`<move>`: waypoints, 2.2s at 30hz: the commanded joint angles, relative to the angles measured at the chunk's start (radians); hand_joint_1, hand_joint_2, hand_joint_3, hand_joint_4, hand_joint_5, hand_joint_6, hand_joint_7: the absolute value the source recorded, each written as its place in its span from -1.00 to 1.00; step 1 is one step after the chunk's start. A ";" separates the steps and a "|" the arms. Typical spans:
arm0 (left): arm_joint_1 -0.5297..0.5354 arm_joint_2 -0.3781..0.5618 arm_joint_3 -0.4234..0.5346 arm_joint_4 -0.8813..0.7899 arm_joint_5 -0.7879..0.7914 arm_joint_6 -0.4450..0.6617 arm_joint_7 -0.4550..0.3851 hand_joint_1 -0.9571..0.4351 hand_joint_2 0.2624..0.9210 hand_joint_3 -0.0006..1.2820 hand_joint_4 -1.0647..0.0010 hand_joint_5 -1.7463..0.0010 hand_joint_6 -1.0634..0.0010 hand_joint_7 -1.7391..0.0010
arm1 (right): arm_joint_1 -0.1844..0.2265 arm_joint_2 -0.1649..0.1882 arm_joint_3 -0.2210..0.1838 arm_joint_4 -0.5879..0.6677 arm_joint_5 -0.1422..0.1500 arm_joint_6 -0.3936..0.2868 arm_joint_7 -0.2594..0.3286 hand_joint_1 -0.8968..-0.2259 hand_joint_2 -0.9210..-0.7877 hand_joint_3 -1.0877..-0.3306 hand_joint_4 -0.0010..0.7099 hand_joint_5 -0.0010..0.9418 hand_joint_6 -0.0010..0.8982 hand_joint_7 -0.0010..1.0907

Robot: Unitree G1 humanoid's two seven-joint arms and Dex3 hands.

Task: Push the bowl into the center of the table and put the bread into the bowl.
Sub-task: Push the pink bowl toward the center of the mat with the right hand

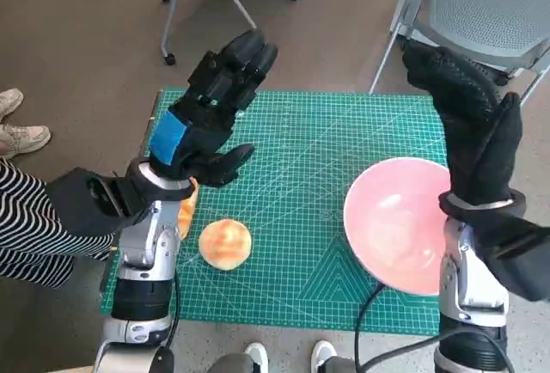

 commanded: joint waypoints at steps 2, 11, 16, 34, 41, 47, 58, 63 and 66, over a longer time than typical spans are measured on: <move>0.006 0.005 0.005 0.005 0.001 -0.021 0.001 -0.33 0.52 -0.10 1.00 0.90 1.00 0.50 | 0.023 0.001 0.002 0.006 0.010 0.012 0.010 -0.40 -1.00 0.06 -0.38 -1.00 -0.86 -0.01; 0.007 0.003 0.005 0.010 0.002 -0.025 0.002 -0.33 0.53 -0.11 1.00 0.90 1.00 0.51 | 0.026 0.002 0.001 0.006 0.016 0.014 0.014 -0.42 -1.00 0.07 -0.38 -1.00 -0.86 -0.01; 0.004 0.004 0.006 0.019 0.001 -0.028 0.000 -0.33 0.53 -0.12 1.00 0.90 1.00 0.51 | 0.026 0.001 -0.001 0.009 0.017 0.012 0.015 -0.42 -1.00 0.07 -0.38 -1.00 -0.86 -0.01; 0.011 -0.001 0.002 0.007 -0.005 -0.019 0.000 -0.33 0.59 -0.18 1.00 0.91 1.00 0.49 | 0.096 -0.076 -0.112 0.038 0.051 -0.052 0.048 -0.39 -1.00 0.04 -0.45 -1.00 -0.90 -0.02; 0.018 -0.003 0.001 0.005 -0.009 -0.021 -0.004 -0.33 0.60 -0.18 1.00 0.91 1.00 0.49 | 0.165 -0.091 -0.217 0.117 -0.010 -0.147 -0.047 -0.34 -1.00 -0.04 -0.55 -1.00 -0.97 0.01; 0.019 -0.001 0.006 0.010 -0.017 -0.017 -0.010 -0.35 0.61 -0.19 1.00 0.90 1.00 0.49 | 0.235 -0.086 -0.283 0.181 -0.100 -0.216 -0.174 -0.34 -1.00 -0.12 -0.55 -0.99 -1.00 0.04; 0.018 0.000 0.013 0.017 -0.020 -0.016 -0.009 -0.37 0.63 -0.20 0.99 0.91 1.00 0.50 | 0.276 -0.119 -0.369 0.508 -0.063 -0.382 -0.210 -0.21 -1.00 -0.23 -0.53 -0.99 -0.97 -0.02; 0.016 0.002 0.014 0.020 -0.021 -0.016 -0.008 -0.37 0.64 -0.21 0.99 0.90 1.00 0.50 | 0.245 -0.118 -0.376 0.690 -0.025 -0.465 -0.184 -0.19 -1.00 -0.25 -0.54 -1.00 -0.93 -0.07; 0.015 0.003 0.013 0.017 -0.022 -0.010 -0.007 -0.37 0.64 -0.21 0.99 0.90 1.00 0.50 | 0.221 -0.105 -0.369 0.779 -0.005 -0.494 -0.174 -0.18 -1.00 -0.26 -0.54 -1.00 -0.92 -0.08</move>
